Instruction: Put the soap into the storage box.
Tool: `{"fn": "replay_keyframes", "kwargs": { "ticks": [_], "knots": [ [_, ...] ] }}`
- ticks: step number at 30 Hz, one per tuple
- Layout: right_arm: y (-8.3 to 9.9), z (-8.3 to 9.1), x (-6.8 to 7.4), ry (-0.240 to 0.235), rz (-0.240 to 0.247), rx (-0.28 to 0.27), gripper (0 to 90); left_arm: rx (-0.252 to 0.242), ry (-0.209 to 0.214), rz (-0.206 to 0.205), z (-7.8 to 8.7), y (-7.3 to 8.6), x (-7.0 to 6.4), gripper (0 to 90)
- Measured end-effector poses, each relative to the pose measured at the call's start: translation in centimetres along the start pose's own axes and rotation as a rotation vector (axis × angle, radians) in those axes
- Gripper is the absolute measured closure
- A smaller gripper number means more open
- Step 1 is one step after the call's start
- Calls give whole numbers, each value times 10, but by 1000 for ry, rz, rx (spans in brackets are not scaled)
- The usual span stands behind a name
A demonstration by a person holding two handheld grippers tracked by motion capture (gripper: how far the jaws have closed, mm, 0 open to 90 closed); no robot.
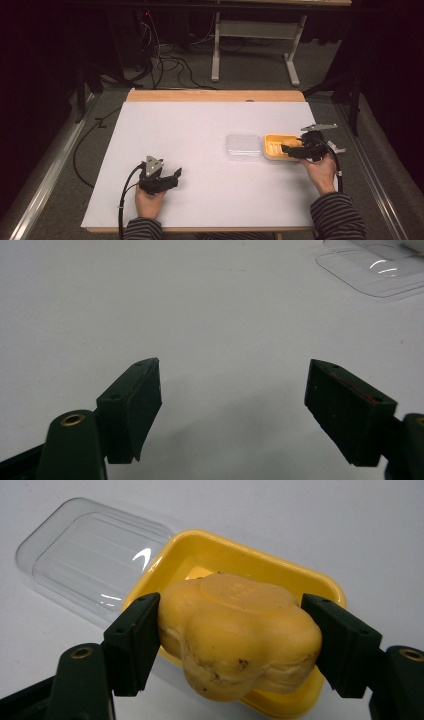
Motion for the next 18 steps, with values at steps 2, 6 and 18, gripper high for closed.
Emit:
{"fn": "replay_keyframes", "kwargs": {
  "ticks": [2, 6, 18],
  "knots": [
    [0, -2, 0, 1, -2, -1, 275, 2, 0, 1, 0, 0, 0, 234],
    [-1, -8, 1, 1, -5, 3, 275, 5, -1, 0, 0, 0, 0, 234],
    [-7, -31, 1, 24, -17, -7, 275, 5, -1, 0, 0, 0, 0, 232]
  ]
}}
Point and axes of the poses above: each handheld gripper's, and its own axes: z roughly backward along the jaws, y roughly out of its underside, x roughly to its left, the point moved 3 cm from there along -z, roughly forward along the jaws
